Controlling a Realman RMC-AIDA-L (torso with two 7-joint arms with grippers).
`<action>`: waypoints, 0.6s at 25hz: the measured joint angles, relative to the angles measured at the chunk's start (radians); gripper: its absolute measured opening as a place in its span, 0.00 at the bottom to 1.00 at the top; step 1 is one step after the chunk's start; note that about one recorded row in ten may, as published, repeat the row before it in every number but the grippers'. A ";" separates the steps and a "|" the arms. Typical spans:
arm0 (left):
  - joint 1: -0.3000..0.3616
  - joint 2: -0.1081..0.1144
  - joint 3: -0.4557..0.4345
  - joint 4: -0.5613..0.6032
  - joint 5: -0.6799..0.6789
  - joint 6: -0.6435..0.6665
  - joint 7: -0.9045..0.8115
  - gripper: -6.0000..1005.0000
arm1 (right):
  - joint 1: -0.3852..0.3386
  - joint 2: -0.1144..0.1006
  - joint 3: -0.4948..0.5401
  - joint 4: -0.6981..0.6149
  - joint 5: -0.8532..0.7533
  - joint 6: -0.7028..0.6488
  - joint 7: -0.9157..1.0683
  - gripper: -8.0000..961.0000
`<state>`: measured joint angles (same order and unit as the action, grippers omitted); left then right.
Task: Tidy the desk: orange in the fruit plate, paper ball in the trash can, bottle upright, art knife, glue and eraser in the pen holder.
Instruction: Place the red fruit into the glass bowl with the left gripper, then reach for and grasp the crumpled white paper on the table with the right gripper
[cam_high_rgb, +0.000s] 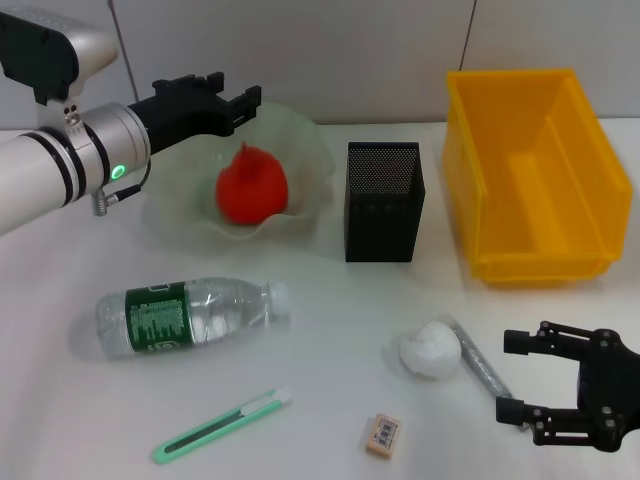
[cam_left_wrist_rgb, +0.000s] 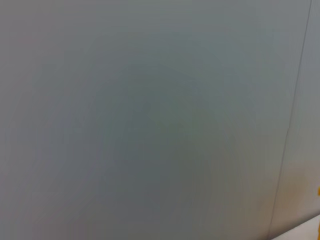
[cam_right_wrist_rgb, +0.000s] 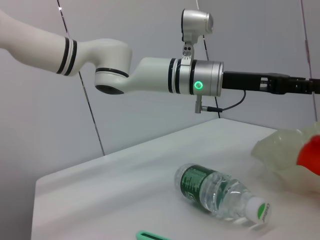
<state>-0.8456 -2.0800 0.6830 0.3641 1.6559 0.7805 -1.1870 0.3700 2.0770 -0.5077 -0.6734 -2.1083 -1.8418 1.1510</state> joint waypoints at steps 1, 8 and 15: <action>0.001 0.000 0.000 0.000 -0.003 0.000 0.002 0.50 | 0.000 0.000 0.000 0.000 0.000 0.002 0.000 0.85; 0.022 0.004 0.038 0.007 -0.005 0.082 0.003 0.63 | -0.001 0.000 0.010 -0.003 0.001 0.007 0.002 0.85; 0.220 0.011 0.244 0.224 -0.006 0.489 -0.111 0.86 | 0.013 -0.001 0.007 -0.074 0.002 -0.022 0.122 0.85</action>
<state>-0.6254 -2.0691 0.9272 0.5884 1.6502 1.2693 -1.2984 0.3828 2.0765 -0.5009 -0.7477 -2.1060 -1.8640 1.2731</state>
